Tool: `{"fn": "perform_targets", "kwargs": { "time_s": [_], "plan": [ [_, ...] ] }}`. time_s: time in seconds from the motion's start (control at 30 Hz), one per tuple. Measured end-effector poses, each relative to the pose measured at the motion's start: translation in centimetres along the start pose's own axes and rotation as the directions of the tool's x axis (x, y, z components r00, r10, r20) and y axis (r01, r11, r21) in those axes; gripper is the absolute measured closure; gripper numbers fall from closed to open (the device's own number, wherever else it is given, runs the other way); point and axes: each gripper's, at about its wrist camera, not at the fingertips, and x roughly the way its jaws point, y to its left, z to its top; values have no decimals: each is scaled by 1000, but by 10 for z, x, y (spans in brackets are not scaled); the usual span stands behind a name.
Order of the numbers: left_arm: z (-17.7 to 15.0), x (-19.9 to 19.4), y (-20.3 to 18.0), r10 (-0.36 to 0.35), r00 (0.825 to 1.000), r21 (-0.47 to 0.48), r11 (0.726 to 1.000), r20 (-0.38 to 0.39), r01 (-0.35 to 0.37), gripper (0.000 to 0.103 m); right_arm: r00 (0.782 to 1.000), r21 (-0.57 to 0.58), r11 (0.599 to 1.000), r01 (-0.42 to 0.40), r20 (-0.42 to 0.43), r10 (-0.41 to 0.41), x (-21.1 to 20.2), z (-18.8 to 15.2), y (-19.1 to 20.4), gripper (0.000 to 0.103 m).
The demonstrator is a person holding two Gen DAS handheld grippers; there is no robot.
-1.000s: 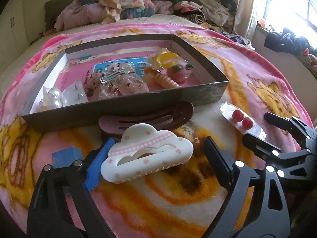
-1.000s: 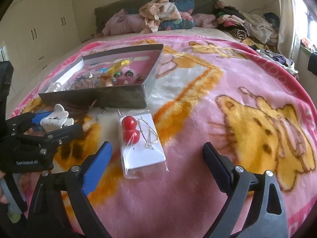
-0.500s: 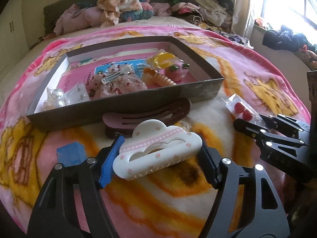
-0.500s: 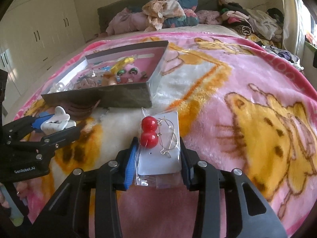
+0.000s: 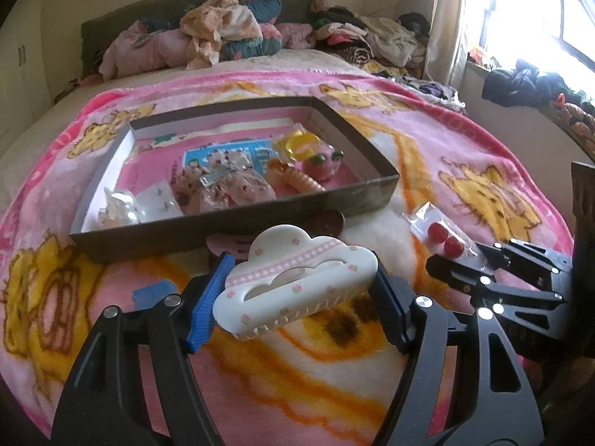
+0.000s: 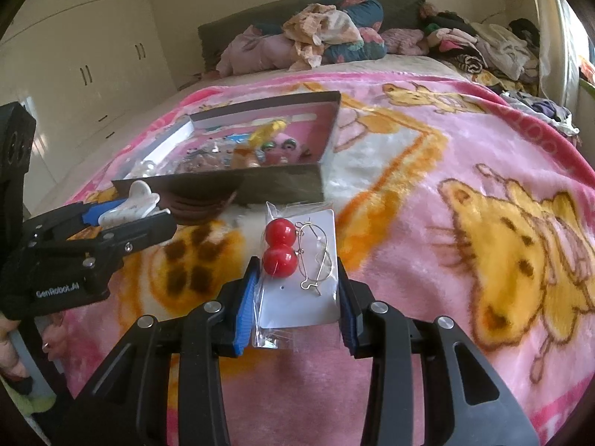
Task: Organize jewelry
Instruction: 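Lower the cloud clip into the tray with the left tool while the right tool releases the earring card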
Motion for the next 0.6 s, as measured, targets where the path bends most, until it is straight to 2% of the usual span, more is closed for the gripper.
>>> {"fn": "perform_targets", "kwargs": {
  "time_s": [0.6],
  "plan": [
    [24,-15,53,44,997,-61,997,70,-39,42,999,-71,997,-19,37,22,8,47,46,67]
  ]
}}
